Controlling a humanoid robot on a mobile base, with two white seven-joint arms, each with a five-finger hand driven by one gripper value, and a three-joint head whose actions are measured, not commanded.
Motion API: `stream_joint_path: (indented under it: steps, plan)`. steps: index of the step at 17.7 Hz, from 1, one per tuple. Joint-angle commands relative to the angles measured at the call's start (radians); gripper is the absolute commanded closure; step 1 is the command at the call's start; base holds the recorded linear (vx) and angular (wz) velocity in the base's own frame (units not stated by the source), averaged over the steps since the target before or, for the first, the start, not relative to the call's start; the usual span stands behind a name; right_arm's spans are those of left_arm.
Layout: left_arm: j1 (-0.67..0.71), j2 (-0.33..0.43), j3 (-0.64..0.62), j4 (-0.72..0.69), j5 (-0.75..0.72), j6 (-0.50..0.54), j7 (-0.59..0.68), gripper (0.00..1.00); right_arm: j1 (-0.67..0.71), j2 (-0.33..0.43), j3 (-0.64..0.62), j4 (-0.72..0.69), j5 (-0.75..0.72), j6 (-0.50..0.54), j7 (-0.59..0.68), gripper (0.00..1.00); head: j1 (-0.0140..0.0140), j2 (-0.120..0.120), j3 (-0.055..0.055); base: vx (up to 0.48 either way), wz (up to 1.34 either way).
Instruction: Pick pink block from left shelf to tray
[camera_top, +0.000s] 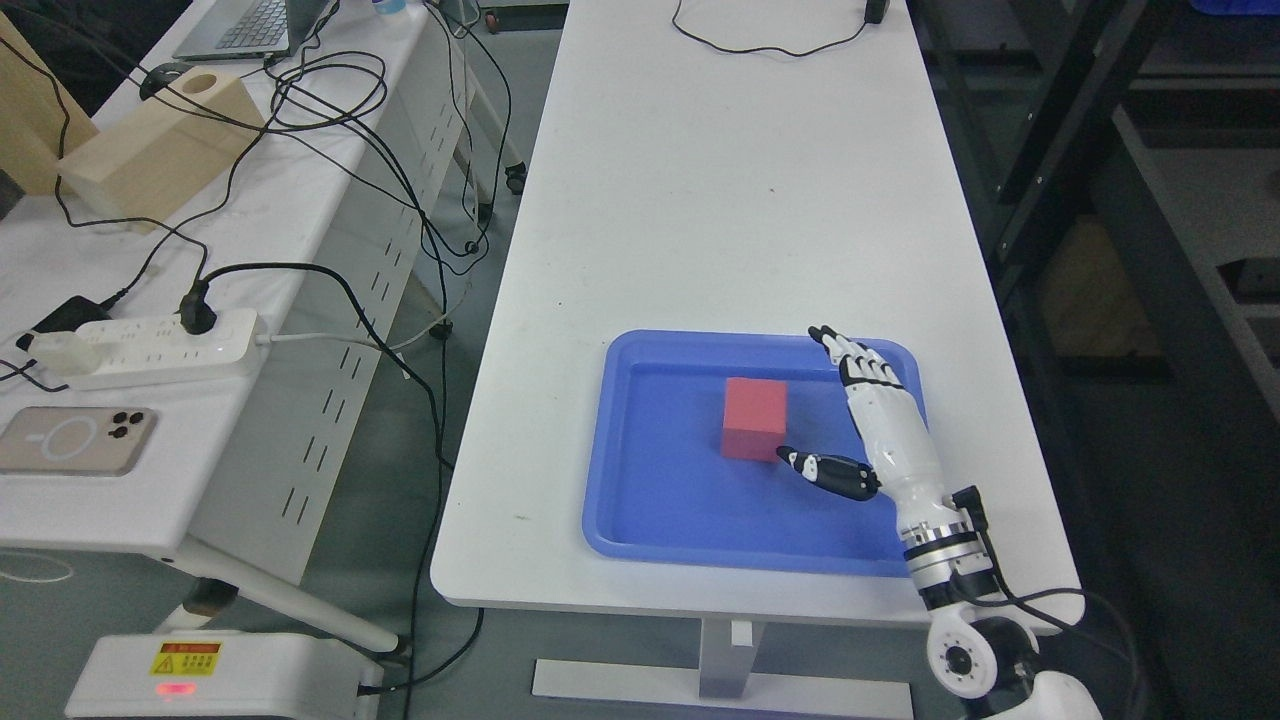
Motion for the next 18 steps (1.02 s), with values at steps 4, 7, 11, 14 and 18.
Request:
stream_joint_path:
  steps: [4,7,11,14,18]
  plan:
    - [-0.029,0.017,0.000,-0.017,0.000,-0.001,0.001,0.00,-0.007,-0.028,-0.140,0.001,-0.845,-0.006,0.246,0.01,0.0000,0.000,0.000,0.000,0.00]
    - [-0.029,0.017,0.000,-0.017,0.000,-0.001,0.001,0.00,-0.001,-0.023,-0.165,-0.008,-0.896,-0.006,0.278,0.01,0.0000,0.000,0.000,0.000,0.00]
    - [-0.029,0.017,0.000,-0.017,0.000,-0.001,0.001,0.00,-0.005,-0.016,-0.188,-0.008,-0.930,-0.005,0.280,0.01,0.0000,0.000,0.000,0.000,0.00]
    - [-0.029,0.017,0.000,-0.017,0.000,-0.001,0.001,0.00,-0.008,-0.016,-0.196,-0.006,-0.944,0.009,0.283,0.01,0.0000,0.000,0.000,0.000,0.00]
    - [-0.029,0.017,0.000,-0.017,0.000,-0.001,0.001,0.00,-0.007,-0.016,-0.217,-0.006,-0.985,0.060,0.367,0.01,0.0000,0.000,0.000,0.000,0.00]
